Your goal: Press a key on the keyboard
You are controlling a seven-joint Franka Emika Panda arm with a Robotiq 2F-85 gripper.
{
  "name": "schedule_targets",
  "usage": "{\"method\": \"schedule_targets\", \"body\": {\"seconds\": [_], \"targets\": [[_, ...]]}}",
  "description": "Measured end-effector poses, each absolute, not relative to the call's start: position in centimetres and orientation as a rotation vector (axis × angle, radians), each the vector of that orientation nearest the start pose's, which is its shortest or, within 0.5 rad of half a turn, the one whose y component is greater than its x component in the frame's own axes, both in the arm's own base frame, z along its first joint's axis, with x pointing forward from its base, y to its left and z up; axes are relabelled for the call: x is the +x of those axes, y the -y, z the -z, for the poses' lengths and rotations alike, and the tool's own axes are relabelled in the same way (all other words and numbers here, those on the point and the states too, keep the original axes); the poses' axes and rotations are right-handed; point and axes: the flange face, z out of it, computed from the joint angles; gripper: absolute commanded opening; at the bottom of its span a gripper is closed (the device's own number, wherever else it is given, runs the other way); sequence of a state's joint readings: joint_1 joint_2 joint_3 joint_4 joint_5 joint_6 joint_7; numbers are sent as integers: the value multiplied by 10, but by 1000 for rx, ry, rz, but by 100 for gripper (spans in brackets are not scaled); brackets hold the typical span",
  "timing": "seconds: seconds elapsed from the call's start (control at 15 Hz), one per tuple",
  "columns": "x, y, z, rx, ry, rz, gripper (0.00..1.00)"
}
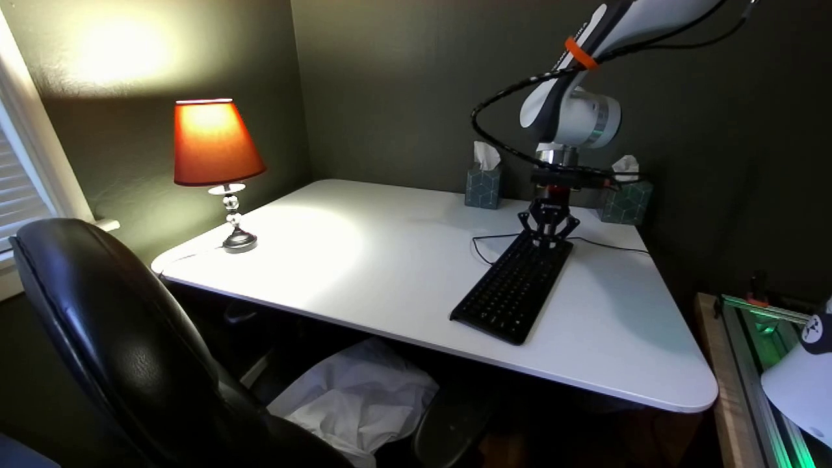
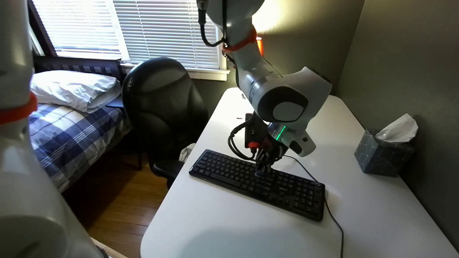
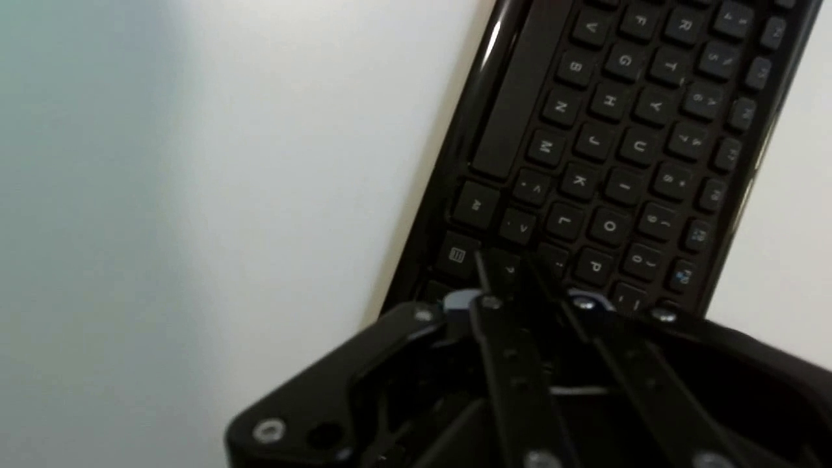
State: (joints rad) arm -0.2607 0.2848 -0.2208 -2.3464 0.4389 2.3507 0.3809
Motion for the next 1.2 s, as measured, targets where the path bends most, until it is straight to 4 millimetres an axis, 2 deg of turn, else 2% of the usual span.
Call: {"method": "schedule_targets", "body": {"seconds": [0.47,1.2], "targets": [[420,212,-217,-2520,-1593,-187,98],[399,178,-246,-2831,-1421,52,100]]}}
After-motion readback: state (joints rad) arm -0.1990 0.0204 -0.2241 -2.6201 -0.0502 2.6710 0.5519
